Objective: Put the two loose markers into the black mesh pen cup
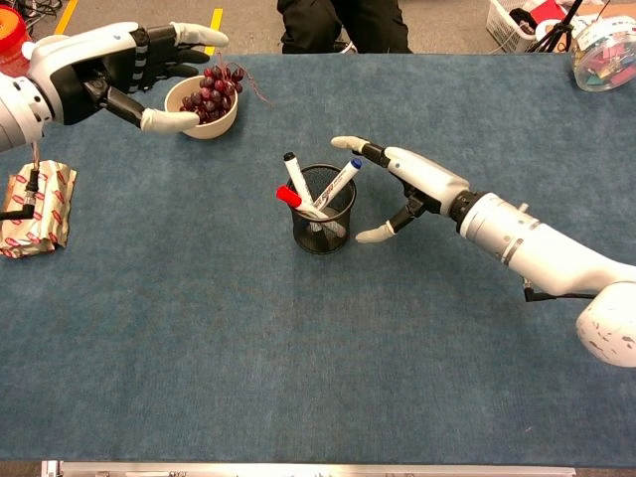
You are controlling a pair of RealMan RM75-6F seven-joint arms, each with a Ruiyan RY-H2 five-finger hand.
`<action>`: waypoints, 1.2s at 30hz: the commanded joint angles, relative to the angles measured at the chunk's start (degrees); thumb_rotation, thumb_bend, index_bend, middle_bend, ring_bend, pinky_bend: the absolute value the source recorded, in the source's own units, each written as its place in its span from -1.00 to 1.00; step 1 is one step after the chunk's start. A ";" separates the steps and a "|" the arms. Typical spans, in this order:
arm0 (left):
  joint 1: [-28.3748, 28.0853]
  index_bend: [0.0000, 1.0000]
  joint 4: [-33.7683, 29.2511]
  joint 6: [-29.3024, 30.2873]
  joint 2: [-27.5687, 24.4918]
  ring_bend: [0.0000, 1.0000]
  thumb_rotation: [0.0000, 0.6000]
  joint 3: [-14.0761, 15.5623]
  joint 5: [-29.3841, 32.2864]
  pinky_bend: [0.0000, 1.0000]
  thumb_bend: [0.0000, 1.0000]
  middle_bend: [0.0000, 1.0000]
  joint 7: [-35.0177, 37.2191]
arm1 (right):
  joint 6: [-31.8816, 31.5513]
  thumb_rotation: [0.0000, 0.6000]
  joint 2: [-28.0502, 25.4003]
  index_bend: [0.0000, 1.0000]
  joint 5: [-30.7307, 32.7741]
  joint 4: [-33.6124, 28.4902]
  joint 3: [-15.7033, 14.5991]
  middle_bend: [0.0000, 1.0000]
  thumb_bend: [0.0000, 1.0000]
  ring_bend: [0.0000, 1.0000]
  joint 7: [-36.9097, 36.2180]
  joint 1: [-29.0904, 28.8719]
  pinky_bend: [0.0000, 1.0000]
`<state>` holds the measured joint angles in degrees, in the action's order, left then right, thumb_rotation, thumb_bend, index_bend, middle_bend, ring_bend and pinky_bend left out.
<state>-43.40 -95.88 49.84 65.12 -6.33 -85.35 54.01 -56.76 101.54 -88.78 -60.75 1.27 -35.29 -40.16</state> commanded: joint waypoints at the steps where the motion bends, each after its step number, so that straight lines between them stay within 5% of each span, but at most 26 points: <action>1: 0.09 -0.80 -0.19 0.15 -0.11 -1.00 1.00 0.01 -0.02 -1.00 -0.46 -1.00 -0.22 | 0.94 1.00 -2.75 -1.00 1.45 -3.22 0.28 -0.97 -1.00 -1.00 2.71 0.56 -1.00; 14: 1.70 -0.80 1.16 1.73 -0.11 -1.00 1.00 0.28 2.22 -1.00 -0.46 -0.96 -8.30 | 2.57 1.00 -20.57 -1.00 7.12 -22.51 0.50 -0.97 -1.00 -1.00 11.81 4.02 -1.00; 20: 4.08 -0.77 4.92 6.38 2.08 -1.00 1.00 0.62 3.92 -1.00 -0.46 -0.90 -22.51 | -1.40 1.00 -30.46 -0.99 10.19 -29.86 0.56 -0.75 -1.00 -0.96 16.27 8.16 -0.99; 27: 9.22 -0.69 10.98 15.11 7.41 -1.00 1.00 1.59 5.86 -1.00 -0.46 -0.84 -40.18 | -10.69 1.00 -35.04 -0.50 13.03 -32.20 1.06 -0.43 -0.37 -0.68 21.32 14.97 -0.68; 36: 16.37 -0.65 8.68 21.97 7.87 -1.00 1.00 2.92 10.90 -1.00 -0.46 -0.80 -53.25 | -20.64 1.00 -37.30 -0.22 11.93 -33.04 0.54 -0.22 -0.28 -0.50 31.66 21.58 -0.56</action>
<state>-29.30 -85.84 69.97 72.94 -4.12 -76.10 3.82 -76.23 65.16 -76.80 -93.10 1.97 -5.16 -19.95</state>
